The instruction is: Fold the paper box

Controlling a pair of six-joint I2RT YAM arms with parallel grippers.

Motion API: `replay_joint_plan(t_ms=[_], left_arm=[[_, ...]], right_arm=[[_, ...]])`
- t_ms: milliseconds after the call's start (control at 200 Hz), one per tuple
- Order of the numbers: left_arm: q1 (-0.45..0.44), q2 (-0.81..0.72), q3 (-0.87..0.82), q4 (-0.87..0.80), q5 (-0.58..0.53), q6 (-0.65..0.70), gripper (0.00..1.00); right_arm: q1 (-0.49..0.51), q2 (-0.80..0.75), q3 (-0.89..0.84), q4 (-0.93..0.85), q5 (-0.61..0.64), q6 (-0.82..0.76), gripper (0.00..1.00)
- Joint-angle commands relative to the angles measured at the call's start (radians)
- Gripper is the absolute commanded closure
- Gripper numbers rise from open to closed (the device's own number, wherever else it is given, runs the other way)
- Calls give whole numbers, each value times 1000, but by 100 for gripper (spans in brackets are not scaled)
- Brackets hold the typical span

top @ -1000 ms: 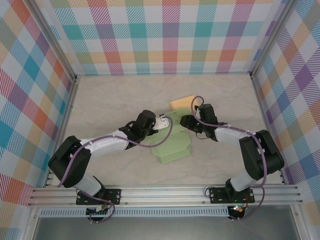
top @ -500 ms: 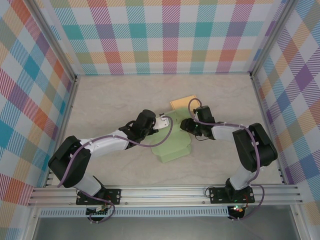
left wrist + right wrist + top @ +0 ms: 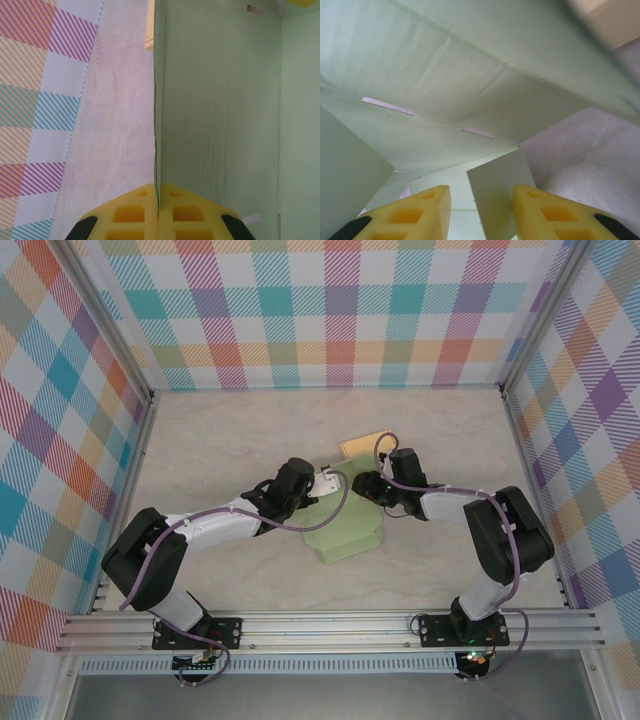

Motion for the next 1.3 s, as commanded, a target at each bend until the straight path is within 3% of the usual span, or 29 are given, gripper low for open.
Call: replay_joint_plan(t_ms=[0,155,290,705,815,1035,1295], left_arm=[[-24,18,29,30,3,5,100],[-35,33,30,36,-21,28,100],[-50,44,24,59,-45,53,100],[-92,89,-39,235,-185,203,100],[-111,97,-43,262,-196,228,100],[-150,130,-52,304,-245,287,100],[-185,202,-54,391,-305,368,100]], right_arm=[[13,44,30,58,-31,20,65],[18,78,25,79,-41,34,68],[13,45,24,21,-35,14,64],[-167,-368,-90,-304,26,-99,53],[-236,-415,-63,-378,40,-143,50],[-409,-273,48,-350,-107,-209,55],[-424,8,252,-369,-116,-316,70]])
